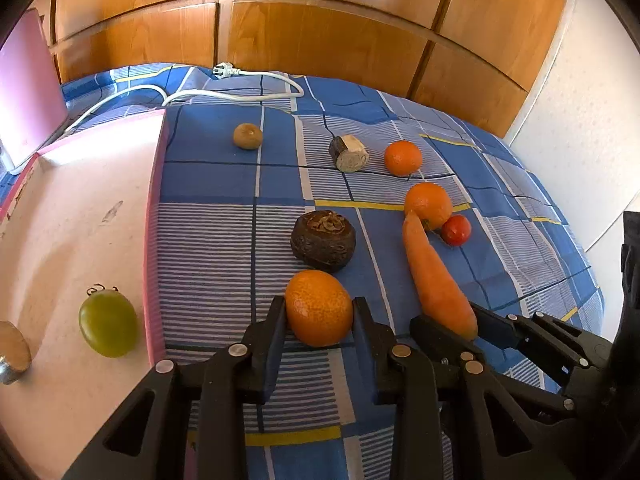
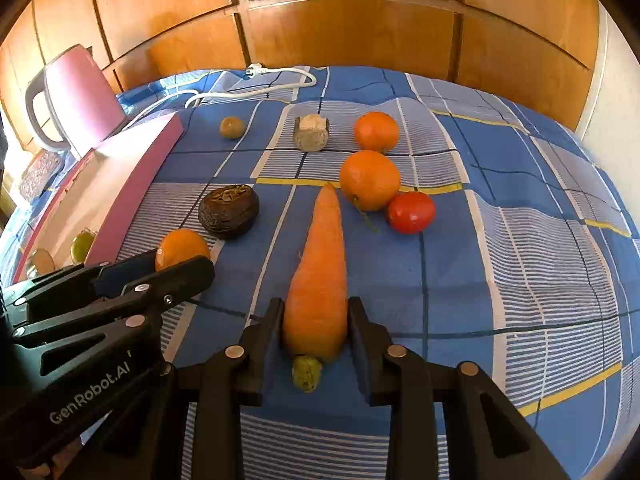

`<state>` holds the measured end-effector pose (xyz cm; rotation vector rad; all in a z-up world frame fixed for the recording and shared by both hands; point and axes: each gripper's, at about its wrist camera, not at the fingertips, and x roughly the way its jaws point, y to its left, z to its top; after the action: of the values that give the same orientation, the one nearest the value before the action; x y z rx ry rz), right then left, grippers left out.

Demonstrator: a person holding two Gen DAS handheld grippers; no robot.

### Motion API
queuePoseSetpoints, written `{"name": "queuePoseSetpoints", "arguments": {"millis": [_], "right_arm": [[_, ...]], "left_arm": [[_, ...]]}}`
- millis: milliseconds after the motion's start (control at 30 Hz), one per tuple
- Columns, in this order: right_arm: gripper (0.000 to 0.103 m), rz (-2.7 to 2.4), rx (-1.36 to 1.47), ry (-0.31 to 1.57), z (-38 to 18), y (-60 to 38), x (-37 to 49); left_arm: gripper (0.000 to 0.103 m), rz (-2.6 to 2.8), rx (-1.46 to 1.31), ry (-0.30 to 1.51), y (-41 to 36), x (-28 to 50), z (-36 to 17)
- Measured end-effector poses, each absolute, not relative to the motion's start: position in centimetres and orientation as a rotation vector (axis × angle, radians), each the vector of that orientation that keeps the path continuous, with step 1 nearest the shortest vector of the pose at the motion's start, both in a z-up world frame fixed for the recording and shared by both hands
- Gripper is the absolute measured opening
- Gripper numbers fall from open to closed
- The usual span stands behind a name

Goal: Organize fruits
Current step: 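Grasp the carrot by its green end with the right tool while the left grasps the orange, then carry both to the tray while the left tool releases the orange inside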

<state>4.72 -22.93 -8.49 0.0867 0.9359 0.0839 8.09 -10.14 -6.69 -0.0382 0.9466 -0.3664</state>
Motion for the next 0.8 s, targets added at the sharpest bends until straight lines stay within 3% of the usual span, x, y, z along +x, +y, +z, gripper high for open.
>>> {"name": "queuePoseSetpoints", "arguments": {"millis": [800], "right_arm": [[0.030, 0.095, 0.195, 0.915, -7.0, -24.2, 2.0]], "left_arm": [[0.032, -0.395, -0.064, 0.917, -8.5, 5.1, -5.2]]}}
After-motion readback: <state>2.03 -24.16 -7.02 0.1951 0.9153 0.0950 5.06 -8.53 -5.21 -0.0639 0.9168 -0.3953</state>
